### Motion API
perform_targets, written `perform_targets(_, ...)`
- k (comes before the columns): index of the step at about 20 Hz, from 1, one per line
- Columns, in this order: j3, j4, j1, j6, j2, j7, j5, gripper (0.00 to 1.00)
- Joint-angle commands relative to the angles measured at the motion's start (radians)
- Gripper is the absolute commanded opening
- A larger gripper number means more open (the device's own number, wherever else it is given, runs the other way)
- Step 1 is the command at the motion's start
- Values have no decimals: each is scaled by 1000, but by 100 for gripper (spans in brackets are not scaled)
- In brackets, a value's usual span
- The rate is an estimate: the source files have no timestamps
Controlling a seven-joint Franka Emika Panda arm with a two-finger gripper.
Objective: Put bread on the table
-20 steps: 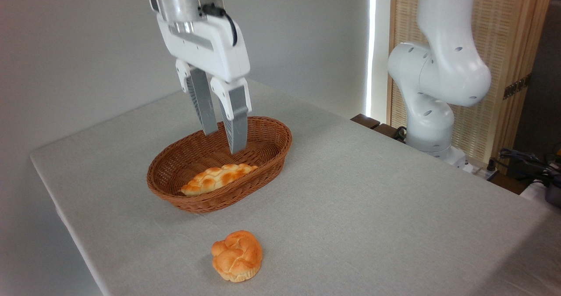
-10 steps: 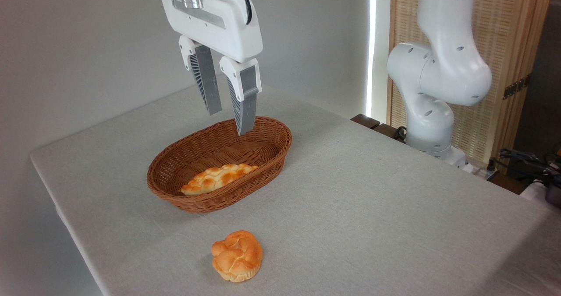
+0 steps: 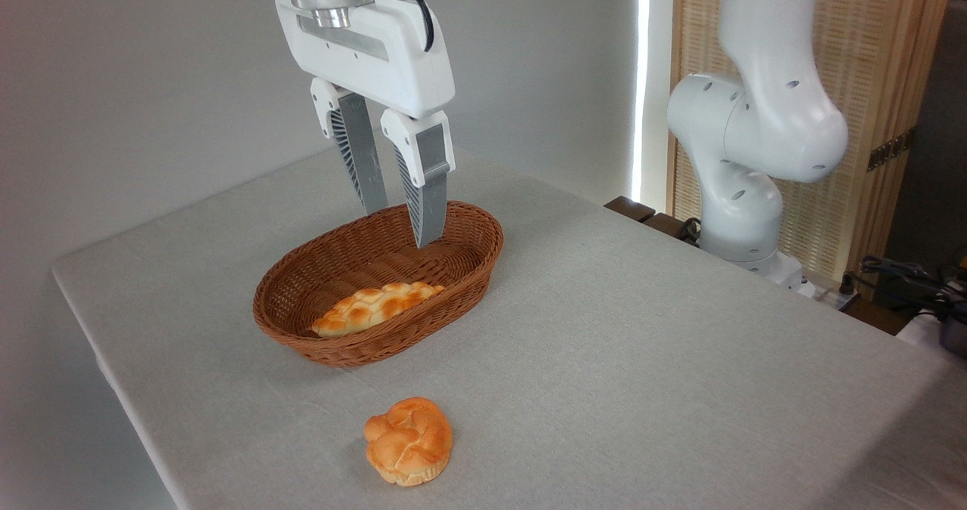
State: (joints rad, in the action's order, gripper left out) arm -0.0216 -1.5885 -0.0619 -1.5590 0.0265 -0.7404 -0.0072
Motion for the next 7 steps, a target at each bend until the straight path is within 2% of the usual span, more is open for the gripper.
perform_targets(1, -1, -16, 1, -22, 0, -14, 9, 100)
perform_targets(7, -3, -18, -1, -26, 0, -16, 7, 100)
